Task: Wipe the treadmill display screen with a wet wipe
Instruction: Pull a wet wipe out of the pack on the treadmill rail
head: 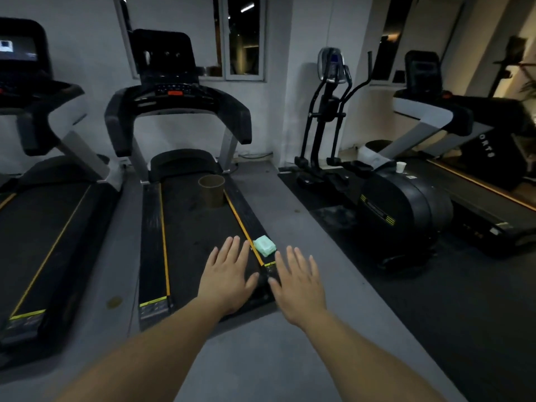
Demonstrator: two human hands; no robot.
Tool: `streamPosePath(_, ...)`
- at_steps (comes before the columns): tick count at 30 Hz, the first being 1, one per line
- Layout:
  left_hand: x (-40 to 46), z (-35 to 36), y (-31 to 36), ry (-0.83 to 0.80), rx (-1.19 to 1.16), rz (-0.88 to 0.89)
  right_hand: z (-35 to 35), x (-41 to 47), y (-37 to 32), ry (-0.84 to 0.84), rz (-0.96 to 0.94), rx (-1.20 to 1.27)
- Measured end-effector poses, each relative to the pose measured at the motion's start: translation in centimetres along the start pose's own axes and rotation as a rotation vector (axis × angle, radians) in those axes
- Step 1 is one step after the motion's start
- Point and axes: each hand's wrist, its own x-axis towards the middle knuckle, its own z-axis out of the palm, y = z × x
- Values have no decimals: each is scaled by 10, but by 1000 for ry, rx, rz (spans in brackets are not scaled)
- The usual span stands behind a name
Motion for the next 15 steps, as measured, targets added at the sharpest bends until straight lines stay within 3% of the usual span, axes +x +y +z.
streamPosePath(8,119,94,-18,-89,33,11,85,121,43,-65,-4,4)
streamPosePath(15,245,150,-19,-180,13,-95,145,245,108,-118,-64,39)
